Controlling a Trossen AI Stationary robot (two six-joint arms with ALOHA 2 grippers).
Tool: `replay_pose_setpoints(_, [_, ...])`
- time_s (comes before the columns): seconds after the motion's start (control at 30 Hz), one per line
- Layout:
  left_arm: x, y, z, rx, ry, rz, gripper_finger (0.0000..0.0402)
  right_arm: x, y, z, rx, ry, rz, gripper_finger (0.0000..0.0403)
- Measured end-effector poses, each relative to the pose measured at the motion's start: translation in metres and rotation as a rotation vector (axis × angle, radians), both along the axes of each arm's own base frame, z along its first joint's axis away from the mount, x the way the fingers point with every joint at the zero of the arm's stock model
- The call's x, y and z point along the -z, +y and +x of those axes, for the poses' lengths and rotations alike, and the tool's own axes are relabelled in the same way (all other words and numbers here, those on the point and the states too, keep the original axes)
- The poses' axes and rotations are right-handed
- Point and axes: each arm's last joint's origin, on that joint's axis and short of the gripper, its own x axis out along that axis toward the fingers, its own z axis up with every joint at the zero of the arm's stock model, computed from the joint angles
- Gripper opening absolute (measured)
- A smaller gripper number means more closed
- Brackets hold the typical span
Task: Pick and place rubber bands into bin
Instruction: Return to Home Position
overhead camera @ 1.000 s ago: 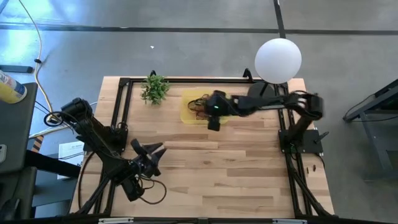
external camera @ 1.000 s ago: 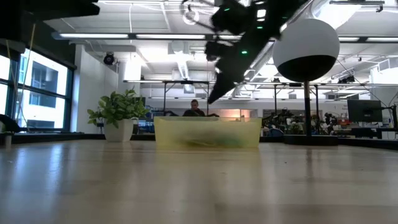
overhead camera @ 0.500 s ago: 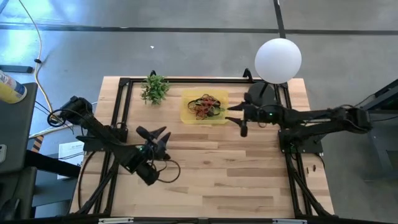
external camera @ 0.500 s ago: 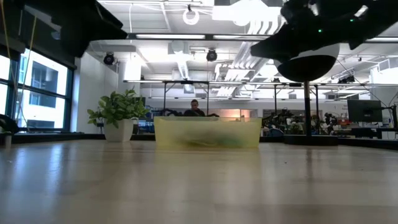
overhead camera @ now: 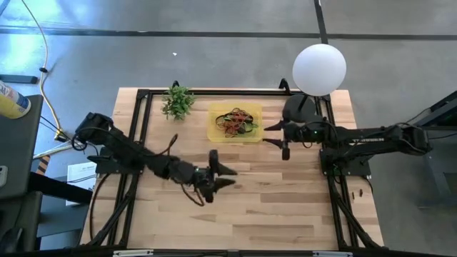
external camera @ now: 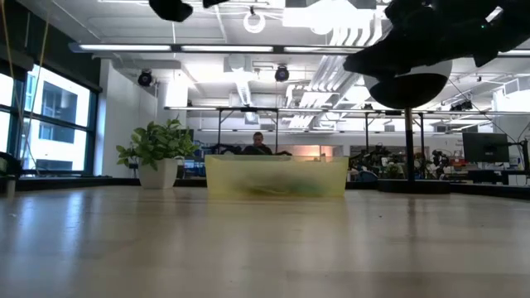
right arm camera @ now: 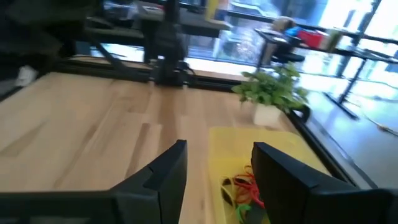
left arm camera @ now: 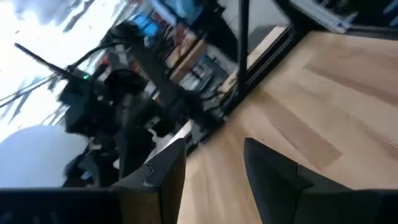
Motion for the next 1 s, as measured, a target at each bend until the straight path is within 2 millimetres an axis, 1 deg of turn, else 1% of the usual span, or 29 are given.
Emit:
replay_pose_setpoints(0.03, [0.0,0.009,0.002,0.019,0.003,-0.004,0.015,0.0,0.001,0.0,-0.033,-0.002,-0.007,0.0167])
replay_pose_setpoints(0.1, [0.0,0.033,0.004,0.022,0.039,-0.011,0.015,-0.001,0.005,0.001,-0.086,-0.01,-0.023,0.0163])
replay_pose_setpoints(0.17, [-0.001,0.061,0.006,0.056,0.042,-0.034,0.015,-0.002,0.007,-0.001,-0.095,-0.012,-0.029,0.0159])
replay_pose_setpoints(0.23, [-0.002,0.086,0.005,0.123,0.057,-0.057,0.015,-0.004,0.006,-0.004,-0.069,-0.023,-0.035,0.0155])
replay_pose_setpoints(0.33, [-0.006,0.119,-0.002,0.19,0.06,-0.09,0.015,-0.001,0.005,-0.015,-0.048,-0.044,-0.034,0.015])
replay_pose_setpoints(0.4, [-0.007,0.135,-0.017,0.197,0.065,-0.095,0.015,0.005,0.005,-0.027,-0.038,-0.067,-0.023,0.0146])
replay_pose_setpoints(0.43, [-0.007,0.139,-0.026,0.183,0.057,-0.086,0.015,0.009,0.005,-0.034,-0.027,-0.084,-0.019,0.0145])
replay_pose_setpoints(0.53, [-0.007,0.14,-0.061,0.144,0.012,-0.063,0.015,0.025,0.004,-0.053,0.009,-0.13,0.001,0.0141])
replay_pose_setpoints(0.6, [-0.002,0.136,-0.086,0.123,-0.035,-0.058,0.015,0.033,0.004,-0.063,0.029,-0.177,0.003,0.0138])
replay_pose_setpoints(0.7, [0.01,0.133,-0.123,0.06,-0.128,-0.053,0.015,0.038,0.004,-0.075,0.021,-0.252,-0.018,0.0138])
replay_pose_setpoints(0.77, [0.015,0.131,-0.146,0.043,-0.213,-0.052,0.015,0.038,0.003,-0.08,0.01,-0.291,-0.033,0.0138])
replay_pose_setpoints(0.87, [0.026,0.129,-0.174,0.022,-0.29,-0.059,0.015,0.039,0.002,-0.085,-0.009,-0.318,-0.029,0.0138])
replay_pose_setpoints(1.0, [0.036,0.124,-0.199,0.023,-0.37,-0.064,0.015,0.04,0.002,-0.087,-0.046,-0.311,-0.025,0.0138])
